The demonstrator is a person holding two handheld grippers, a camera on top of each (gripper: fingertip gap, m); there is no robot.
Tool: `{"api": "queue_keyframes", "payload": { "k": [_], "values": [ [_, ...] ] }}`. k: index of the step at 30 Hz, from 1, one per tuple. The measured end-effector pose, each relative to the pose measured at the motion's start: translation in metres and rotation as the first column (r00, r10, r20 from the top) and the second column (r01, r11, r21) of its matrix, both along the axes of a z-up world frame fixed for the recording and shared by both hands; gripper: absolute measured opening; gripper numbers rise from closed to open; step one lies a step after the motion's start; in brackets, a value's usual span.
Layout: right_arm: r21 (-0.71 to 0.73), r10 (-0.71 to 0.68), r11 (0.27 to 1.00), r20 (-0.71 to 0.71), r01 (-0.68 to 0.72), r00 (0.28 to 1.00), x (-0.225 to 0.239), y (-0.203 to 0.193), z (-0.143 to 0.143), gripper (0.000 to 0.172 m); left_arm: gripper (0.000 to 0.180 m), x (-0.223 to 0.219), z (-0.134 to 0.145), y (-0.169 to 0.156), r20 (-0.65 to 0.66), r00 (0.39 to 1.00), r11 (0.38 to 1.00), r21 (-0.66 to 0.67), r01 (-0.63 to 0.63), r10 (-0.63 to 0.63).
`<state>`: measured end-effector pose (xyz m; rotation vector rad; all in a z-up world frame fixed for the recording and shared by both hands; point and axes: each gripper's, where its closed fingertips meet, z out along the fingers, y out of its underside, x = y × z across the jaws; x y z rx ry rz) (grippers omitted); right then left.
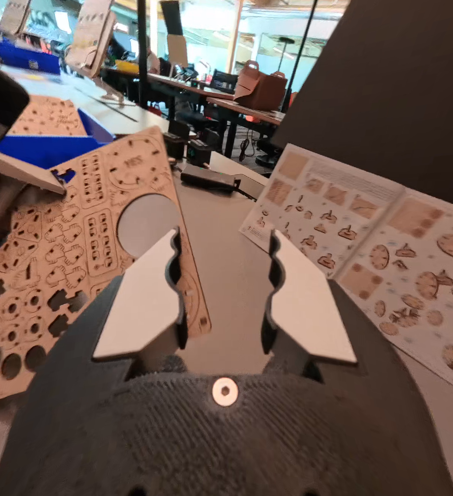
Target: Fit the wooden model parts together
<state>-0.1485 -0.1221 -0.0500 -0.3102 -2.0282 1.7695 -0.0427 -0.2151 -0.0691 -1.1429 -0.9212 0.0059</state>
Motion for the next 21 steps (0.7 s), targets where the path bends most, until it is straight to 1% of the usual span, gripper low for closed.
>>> {"api": "queue_keyframes", "payload": {
  "k": [2,4,7,8,9,11,12,14,15,16,17,19,20,21],
  "values": [
    [-0.039,0.012,0.999,0.122,-0.007,0.992,-0.004,0.002,-0.003,0.078,0.005,0.001,0.011,-0.011,-0.048,0.996,0.997,0.022,-0.073,0.074],
    [-0.059,0.075,0.996,0.280,-0.061,0.957,0.000,-0.004,-0.015,0.090,0.004,0.002,0.021,-0.018,-0.099,0.986,0.990,0.022,-0.136,0.137],
    [-0.074,0.216,0.976,0.485,-0.207,0.848,0.027,-0.023,-0.036,0.101,0.005,0.006,0.030,-0.026,-0.155,0.970,0.982,0.033,-0.184,0.187],
    [-0.073,0.258,0.963,0.533,-0.260,0.806,0.039,-0.030,-0.043,0.103,0.005,0.007,0.033,-0.027,-0.169,0.967,0.981,0.047,-0.186,0.191],
    [-0.068,0.288,0.950,0.570,-0.305,0.769,0.050,-0.036,-0.049,0.100,0.005,0.009,0.037,-0.027,-0.183,0.964,0.981,0.066,-0.182,0.191],
    [-0.051,0.332,0.922,0.614,-0.384,0.716,0.070,-0.046,-0.060,0.089,0.005,0.012,0.042,-0.026,-0.201,0.964,0.982,0.106,-0.158,0.177],
    [-0.047,0.359,0.903,0.626,-0.427,0.692,0.081,-0.050,-0.064,0.078,0.005,0.012,0.042,-0.025,-0.200,0.966,0.982,0.126,-0.140,0.163],
    [-0.080,0.423,0.867,0.641,-0.492,0.641,0.099,-0.056,-0.063,0.063,0.005,0.012,0.044,-0.022,-0.195,0.973,0.981,0.170,-0.093,0.126],
    [-0.124,0.472,0.841,0.643,-0.526,0.603,0.108,-0.057,-0.058,0.050,0.005,0.012,0.044,-0.022,-0.195,0.974,0.979,0.187,-0.082,0.118],
    [-0.180,0.522,0.814,0.642,-0.552,0.562,0.116,-0.058,-0.051,0.029,0.005,0.011,0.044,-0.023,-0.194,0.973,0.977,0.194,-0.089,0.127],
    [-0.238,0.567,0.789,0.636,-0.566,0.524,0.120,-0.057,-0.042,0.015,0.004,0.010,0.045,-0.026,-0.200,0.968,0.973,0.202,-0.107,0.149],
    [-0.340,0.640,0.741,0.618,-0.578,0.457,0.124,-0.053,-0.026,0.001,0.007,0.005,0.046,-0.031,-0.202,0.959,0.962,0.224,-0.154,0.200],
    [-0.376,0.653,0.739,0.604,-0.560,0.457,0.121,-0.052,-0.019,0.000,0.014,0.004,0.046,-0.034,-0.203,0.953,0.955,0.239,-0.175,0.225],
    [-0.401,0.658,0.743,0.587,-0.537,0.472,0.116,-0.051,-0.014,0.000,0.030,0.001,0.046,-0.037,-0.196,0.946,0.947,0.248,-0.205,0.257]
  ]
}}
